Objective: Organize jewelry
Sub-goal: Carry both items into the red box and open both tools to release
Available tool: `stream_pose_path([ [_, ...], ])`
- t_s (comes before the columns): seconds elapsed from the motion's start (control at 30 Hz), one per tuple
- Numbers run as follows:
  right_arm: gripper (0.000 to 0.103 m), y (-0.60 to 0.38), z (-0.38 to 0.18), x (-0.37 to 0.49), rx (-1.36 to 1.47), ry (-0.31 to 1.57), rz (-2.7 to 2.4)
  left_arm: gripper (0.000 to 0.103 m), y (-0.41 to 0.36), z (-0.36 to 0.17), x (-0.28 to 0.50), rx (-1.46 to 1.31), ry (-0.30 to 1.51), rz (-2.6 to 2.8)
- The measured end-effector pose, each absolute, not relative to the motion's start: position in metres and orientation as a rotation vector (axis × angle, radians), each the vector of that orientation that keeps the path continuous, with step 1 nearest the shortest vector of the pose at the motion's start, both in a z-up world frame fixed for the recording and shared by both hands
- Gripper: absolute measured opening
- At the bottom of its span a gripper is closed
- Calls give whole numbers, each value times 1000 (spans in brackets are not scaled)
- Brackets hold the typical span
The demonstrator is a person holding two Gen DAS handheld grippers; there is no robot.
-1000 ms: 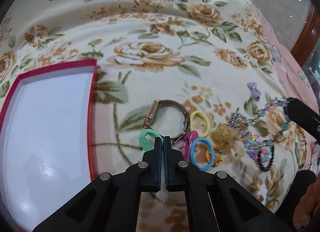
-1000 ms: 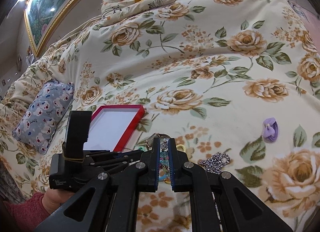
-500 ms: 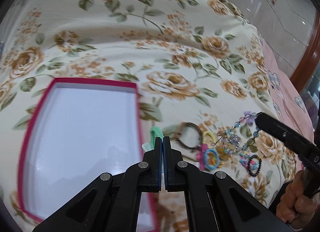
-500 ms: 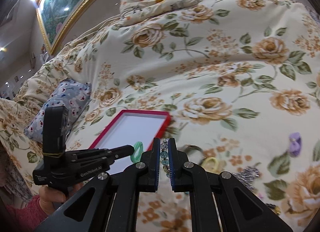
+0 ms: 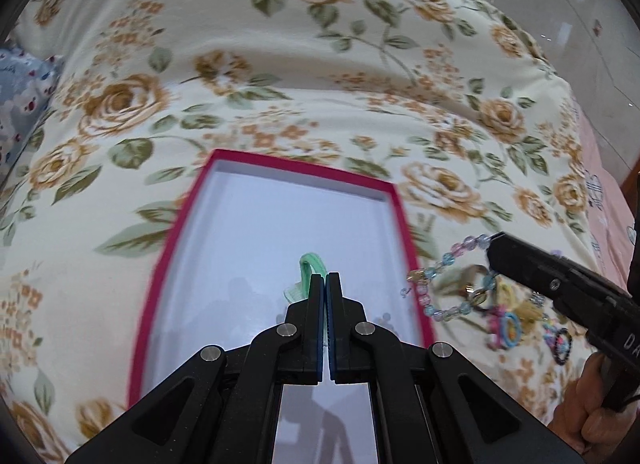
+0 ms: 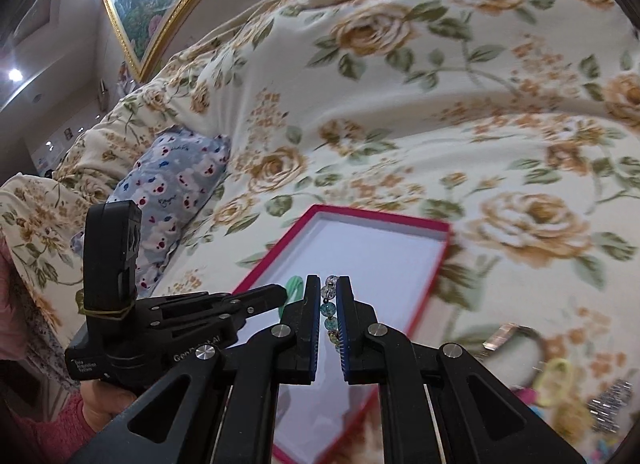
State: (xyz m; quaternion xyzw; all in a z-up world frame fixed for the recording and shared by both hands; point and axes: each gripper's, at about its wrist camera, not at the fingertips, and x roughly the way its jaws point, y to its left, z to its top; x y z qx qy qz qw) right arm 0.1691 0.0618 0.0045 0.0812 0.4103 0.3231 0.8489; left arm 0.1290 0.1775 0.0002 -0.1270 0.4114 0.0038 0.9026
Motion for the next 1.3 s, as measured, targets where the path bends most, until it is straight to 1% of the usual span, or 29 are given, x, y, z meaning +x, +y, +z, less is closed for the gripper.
stream_pose_path([
  [0.2,7,94,-30,183,177,936,721,0,195,-14,142,-264,885,73],
  [0.43,7,92,-68,203,144,1022,655,0,206,-36,157,-267,921,107],
  [0.7,8,86,-82,208,121,1071,620,2,204,-50,169,-238,955,122],
  [0.77,11,87,-81,208,118,1071,624,3,204,-54,171,-242,971,121],
  [0.9,15,87,-81,208,117,1072,620,6,206,-55,170,-253,975,128],
  [0.97,21,85,-78,207,128,1070,620,7,205,-52,168,-252,968,132],
  [1.0,24,84,-76,207,134,1065,619,9,205,-50,167,-251,965,133],
  [1.03,29,81,-73,205,141,1057,617,12,205,-49,166,-250,961,136],
  [1.07,33,80,-71,204,145,1051,618,16,204,-47,163,-248,958,139],
  [1.1,33,79,-68,203,149,1044,617,18,203,-45,162,-247,951,142],
  [1.23,33,67,-52,193,158,1008,607,18,197,-38,153,-246,937,131],
  [1.3,33,59,-43,189,171,989,598,20,194,-35,149,-244,934,124],
])
